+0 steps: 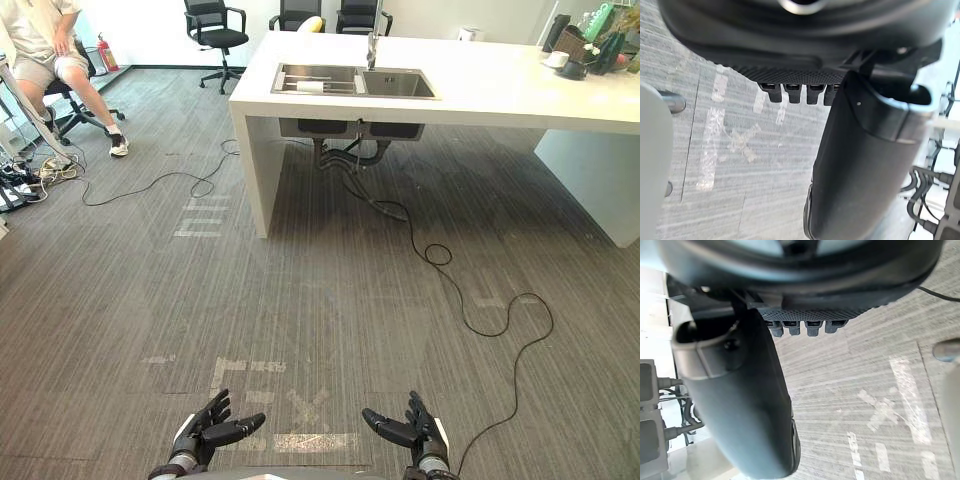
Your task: Walk over to the sink, pick up the cup, carry it to the dishwasher, place the cup inside the dishwasher, then close the dishwasher door
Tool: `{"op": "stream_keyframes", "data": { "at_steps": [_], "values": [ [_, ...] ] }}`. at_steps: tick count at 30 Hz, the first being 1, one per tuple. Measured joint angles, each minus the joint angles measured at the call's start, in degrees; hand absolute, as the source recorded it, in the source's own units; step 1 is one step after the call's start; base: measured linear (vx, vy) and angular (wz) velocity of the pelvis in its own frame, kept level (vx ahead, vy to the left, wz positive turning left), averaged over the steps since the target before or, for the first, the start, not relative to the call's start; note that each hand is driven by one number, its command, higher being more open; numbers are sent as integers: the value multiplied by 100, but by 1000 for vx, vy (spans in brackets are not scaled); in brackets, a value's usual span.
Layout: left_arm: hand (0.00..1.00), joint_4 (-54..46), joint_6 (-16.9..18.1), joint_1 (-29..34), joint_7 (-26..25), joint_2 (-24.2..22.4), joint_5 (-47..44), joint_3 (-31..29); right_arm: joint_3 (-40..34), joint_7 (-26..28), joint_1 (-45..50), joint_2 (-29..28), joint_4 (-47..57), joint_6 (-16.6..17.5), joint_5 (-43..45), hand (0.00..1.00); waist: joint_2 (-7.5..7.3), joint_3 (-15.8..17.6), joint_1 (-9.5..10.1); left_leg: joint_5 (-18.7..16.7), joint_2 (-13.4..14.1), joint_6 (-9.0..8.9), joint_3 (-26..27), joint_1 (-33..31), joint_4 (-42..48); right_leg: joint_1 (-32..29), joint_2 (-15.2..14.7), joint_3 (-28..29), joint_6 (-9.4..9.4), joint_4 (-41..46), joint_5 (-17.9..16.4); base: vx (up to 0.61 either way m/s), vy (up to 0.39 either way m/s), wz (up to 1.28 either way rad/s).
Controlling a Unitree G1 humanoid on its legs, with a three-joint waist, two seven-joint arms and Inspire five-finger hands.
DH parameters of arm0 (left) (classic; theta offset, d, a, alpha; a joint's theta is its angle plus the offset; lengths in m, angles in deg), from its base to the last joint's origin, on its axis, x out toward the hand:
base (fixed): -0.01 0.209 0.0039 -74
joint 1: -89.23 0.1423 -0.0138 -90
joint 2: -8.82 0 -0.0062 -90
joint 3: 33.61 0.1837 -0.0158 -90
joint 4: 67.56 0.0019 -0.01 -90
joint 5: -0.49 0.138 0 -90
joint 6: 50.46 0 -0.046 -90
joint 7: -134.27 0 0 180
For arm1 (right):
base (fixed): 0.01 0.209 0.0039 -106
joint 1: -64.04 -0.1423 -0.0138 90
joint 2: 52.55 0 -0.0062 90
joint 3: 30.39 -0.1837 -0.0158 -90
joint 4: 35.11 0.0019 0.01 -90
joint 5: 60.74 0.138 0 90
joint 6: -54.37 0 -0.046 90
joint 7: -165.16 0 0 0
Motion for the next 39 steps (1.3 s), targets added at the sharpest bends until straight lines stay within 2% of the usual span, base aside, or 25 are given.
{"op": "stream_keyframes", "data": {
  "at_steps": [8, 13, 32, 35, 39],
  "values": [
    [100, -258, -7, 74, 219, 126, -361, -502, -170, 227, -5, 161, 421, 18, 61, 100, -5, 18, -48, -1, -2, -1, -32, -36, 1, -4, -2, -43, 1, -25, -1, -5, -7, 1],
    [100, -422, -7, 133, 358, 117, -356, -503, -170, 293, 4, 158, 421, 16, 69, 100, 0, 33, -61, -1, -2, -1, -30, -34, 1, -4, -2, -40, 1, -22, -1, 0, 0, 0],
    [100, -421, 1, 319, 366, -75, -351, -478, -287, 243, 129, 62, 422, 17, 132, 100, 15, 41, -53, -49, -1, -56, 135, 43, 16, -31, -20, 92, 4, 125, -22, -5, -1, -2],
    [100, -422, 28, 366, 368, -100, -353, -474, -362, 227, 133, 50, 424, 17, 148, 100, 20, 56, -49, -200, -1, -9, 238, 44, 192, -44, -58, 138, 12, 301, -123, -31, 4, -7],
    [100, -469, 96, 415, 369, -133, -354, -424, -507, 217, 172, 17, 582, 24, 311, 100, 0, 194, -23, -832, 30, 94, 537, -240, 1220, -279, -243, 258, 138, 1102, -562, -20, 43, -9]
  ]
}}
